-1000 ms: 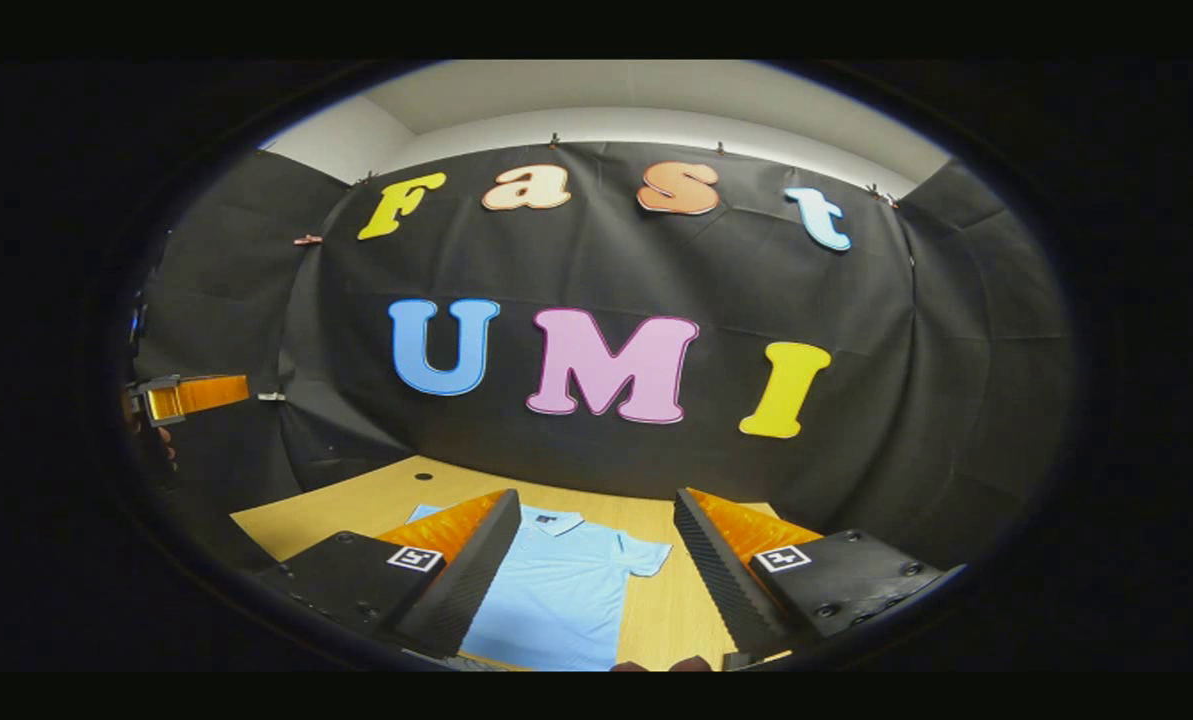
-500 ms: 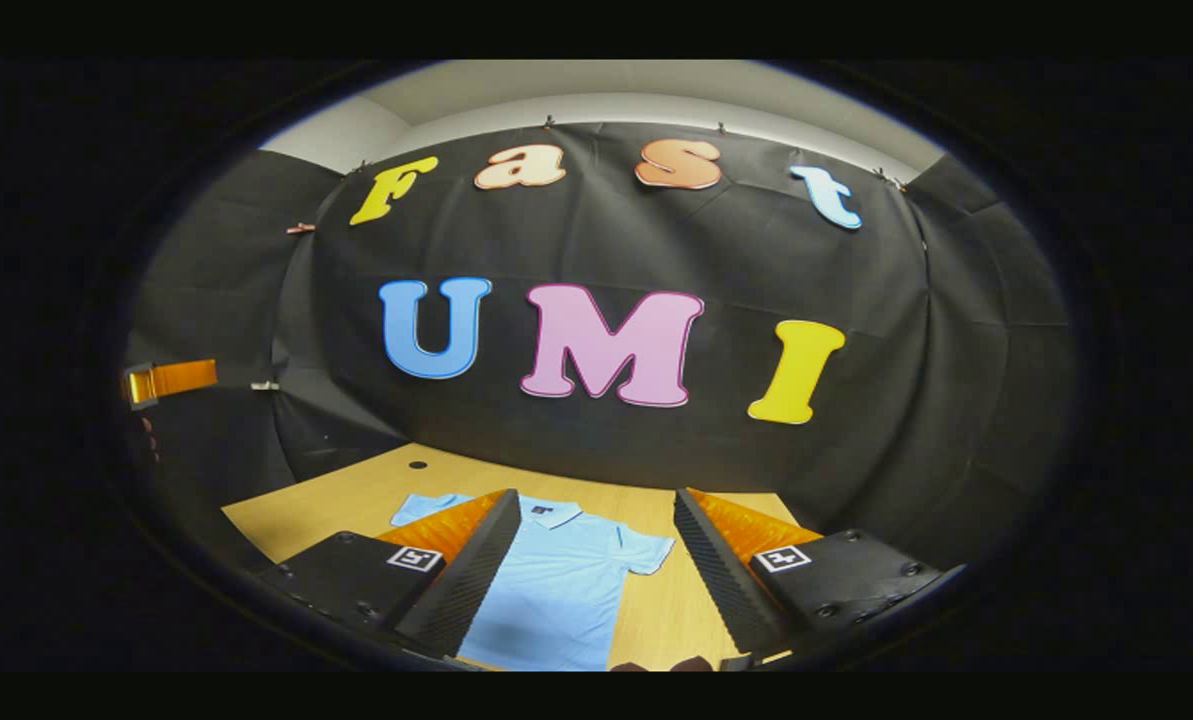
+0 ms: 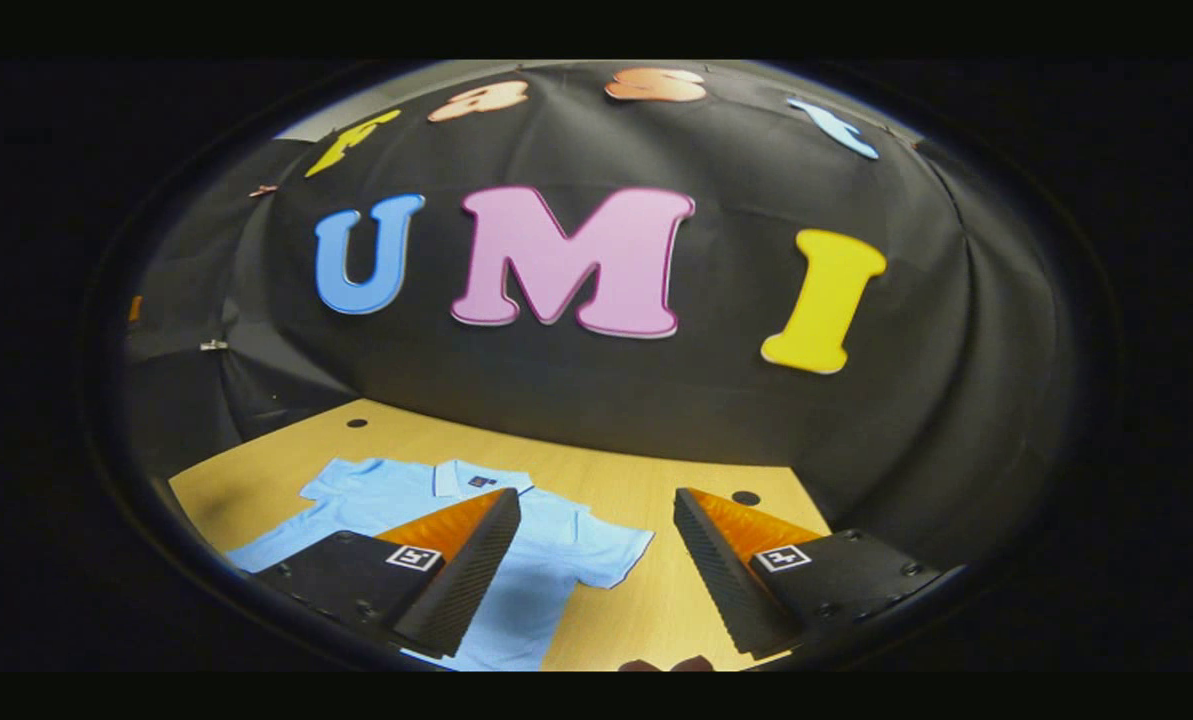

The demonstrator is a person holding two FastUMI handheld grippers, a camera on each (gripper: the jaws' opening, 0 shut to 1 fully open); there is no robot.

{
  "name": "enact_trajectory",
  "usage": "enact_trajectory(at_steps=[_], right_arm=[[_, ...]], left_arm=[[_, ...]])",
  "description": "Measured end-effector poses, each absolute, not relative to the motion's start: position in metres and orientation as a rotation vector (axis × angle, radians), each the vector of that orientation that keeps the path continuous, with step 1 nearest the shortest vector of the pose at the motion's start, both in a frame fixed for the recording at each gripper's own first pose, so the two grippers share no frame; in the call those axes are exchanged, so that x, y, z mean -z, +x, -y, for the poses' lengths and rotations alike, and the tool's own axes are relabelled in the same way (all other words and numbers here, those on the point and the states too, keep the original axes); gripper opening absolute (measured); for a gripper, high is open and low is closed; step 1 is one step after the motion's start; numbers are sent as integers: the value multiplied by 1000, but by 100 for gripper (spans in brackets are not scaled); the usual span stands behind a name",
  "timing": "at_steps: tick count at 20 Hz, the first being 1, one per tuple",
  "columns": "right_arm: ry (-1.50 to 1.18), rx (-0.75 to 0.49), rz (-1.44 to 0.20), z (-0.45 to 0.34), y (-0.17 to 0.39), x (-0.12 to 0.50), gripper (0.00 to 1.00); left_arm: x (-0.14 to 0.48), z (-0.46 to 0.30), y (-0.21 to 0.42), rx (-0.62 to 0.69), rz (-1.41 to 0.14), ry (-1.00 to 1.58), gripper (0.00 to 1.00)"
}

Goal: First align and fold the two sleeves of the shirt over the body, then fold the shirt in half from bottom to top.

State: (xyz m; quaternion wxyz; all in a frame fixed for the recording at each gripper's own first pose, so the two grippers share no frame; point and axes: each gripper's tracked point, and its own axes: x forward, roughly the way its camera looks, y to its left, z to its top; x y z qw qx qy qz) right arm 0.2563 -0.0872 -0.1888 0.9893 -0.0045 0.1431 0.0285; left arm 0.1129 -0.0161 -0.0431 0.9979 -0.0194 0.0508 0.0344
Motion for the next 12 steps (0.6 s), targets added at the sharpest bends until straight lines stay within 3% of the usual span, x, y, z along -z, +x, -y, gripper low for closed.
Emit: enact_trajectory(at_steps=[6, 12], right_arm=[[116, -46, -449, 123, 338, 305, 97], [159, -71, -655, 126, 350, 395, 98]], left_arm=[[74, 23, 179, -190, -186, -6, 97], [100, 54, 217, -190, -246, 54, 97]])
